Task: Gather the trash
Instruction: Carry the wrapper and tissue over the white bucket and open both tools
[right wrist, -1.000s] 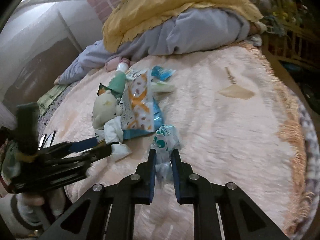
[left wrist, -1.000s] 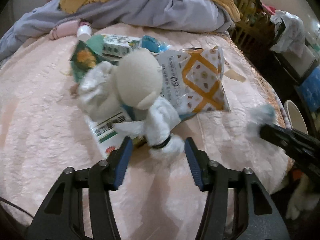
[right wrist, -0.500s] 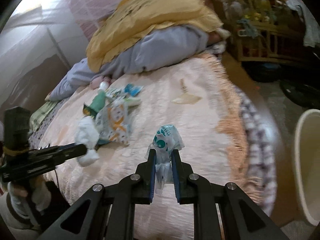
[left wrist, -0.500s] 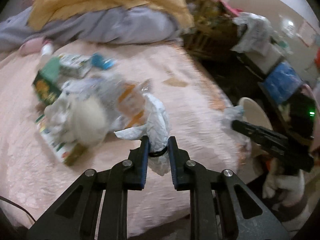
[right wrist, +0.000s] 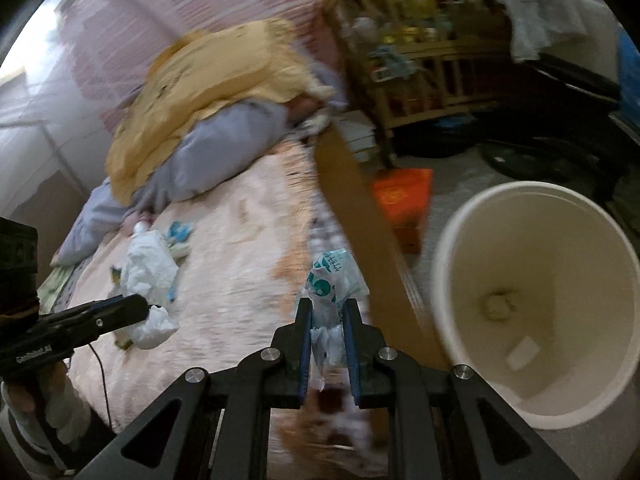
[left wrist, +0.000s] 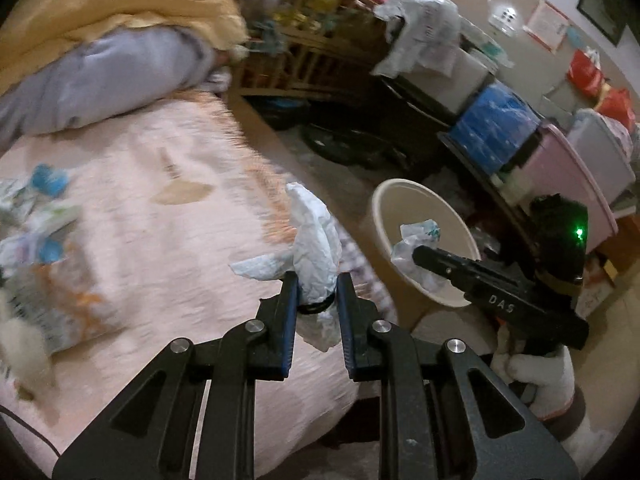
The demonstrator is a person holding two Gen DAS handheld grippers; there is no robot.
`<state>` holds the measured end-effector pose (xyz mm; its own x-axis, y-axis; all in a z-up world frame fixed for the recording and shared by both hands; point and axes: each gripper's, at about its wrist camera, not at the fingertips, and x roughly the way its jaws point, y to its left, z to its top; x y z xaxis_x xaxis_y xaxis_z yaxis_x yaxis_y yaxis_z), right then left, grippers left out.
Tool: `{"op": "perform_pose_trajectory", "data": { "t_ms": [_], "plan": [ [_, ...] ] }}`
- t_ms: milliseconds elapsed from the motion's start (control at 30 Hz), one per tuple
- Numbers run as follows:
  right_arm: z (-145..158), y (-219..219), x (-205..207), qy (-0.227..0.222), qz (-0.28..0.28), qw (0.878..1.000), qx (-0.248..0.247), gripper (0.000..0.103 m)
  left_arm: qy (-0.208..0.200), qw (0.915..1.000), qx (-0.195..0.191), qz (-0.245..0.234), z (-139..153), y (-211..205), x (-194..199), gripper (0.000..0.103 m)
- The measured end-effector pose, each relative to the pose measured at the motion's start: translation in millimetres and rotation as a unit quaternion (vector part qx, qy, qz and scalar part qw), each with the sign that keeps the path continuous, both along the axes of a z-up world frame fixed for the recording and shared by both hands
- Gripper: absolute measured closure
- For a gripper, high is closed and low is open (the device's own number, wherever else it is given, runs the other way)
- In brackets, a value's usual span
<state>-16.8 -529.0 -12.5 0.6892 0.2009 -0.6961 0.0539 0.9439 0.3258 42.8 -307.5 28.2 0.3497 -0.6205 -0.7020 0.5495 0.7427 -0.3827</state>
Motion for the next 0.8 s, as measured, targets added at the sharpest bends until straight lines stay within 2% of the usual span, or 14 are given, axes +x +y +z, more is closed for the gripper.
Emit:
{"op": "perform_pose_trajectory", "data": {
  "t_ms": [267, 433, 800],
  "plan": [
    [-8, -69, -14, 0.015, -0.081, 0.997, 0.003, 0.089, -0.003, 0.9985, 0.004, -0.055, -2, -77, 4, 0.086],
    [-14, -102, -18, 0.023, -0.117, 0.993, 0.009, 0.089, 0.012, 0.9961, -0.016, -0.085, -7, -118, 13, 0.086],
    [-27, -134, -18, 0.029, -0.167, 0.985, -0.008, 0.089, 0.021, 0.9941, -0.014, -0.106, -25, -167, 25, 0.086]
  ]
}}
